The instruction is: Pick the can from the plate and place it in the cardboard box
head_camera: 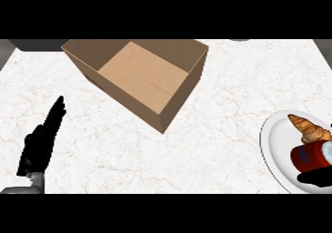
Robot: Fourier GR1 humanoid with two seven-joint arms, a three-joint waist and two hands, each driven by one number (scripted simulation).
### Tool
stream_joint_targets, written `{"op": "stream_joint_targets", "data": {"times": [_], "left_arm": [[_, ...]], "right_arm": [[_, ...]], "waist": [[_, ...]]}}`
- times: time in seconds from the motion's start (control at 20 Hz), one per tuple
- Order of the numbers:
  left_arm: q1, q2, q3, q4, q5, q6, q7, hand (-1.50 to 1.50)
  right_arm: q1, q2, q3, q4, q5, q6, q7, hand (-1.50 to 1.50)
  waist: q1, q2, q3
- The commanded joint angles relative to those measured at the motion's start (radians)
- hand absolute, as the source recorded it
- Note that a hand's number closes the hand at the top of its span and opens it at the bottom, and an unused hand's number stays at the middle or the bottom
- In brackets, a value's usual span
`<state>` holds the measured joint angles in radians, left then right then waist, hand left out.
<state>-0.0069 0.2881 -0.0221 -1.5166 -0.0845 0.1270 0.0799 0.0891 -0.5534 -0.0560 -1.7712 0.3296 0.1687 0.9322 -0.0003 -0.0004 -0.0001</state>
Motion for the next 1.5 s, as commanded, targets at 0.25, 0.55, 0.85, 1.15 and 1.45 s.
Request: {"op": "stream_joint_targets", "data": {"times": [0.25,0.55,0.85,1.15,1.45], "left_arm": [[-0.03,-0.061,0.009,-0.005,-0.061,0.009,0.029,0.0],[0.023,-0.04,0.032,-0.128,-0.057,-0.04,0.1,0.0],[0.02,-0.065,0.046,0.013,-0.074,-0.033,-0.047,0.0],[0.063,-0.07,0.038,-0.053,-0.067,-0.057,-0.04,0.0],[-0.051,-0.089,-0.026,-0.052,-0.088,-0.08,0.006,0.0]], "right_arm": [[0.001,0.073,-0.016,0.074,0.085,0.067,-0.051,-1.5],[-0.063,0.117,-0.053,0.09,0.079,0.099,-0.055,1.5],[0.032,0.1,0.007,0.022,0.327,-0.018,-0.111,1.5],[-0.164,0.071,0.049,0.124,0.405,-0.023,-0.197,1.5],[-0.388,-0.036,0.259,0.173,0.417,0.111,-0.543,1.5]], "waist": [[-0.001,0.0,0.0],[0.004,0.0,0.0],[-0.002,0.0,0.0],[0.027,0.003,0.0],[0.134,0.028,0.003]]}}
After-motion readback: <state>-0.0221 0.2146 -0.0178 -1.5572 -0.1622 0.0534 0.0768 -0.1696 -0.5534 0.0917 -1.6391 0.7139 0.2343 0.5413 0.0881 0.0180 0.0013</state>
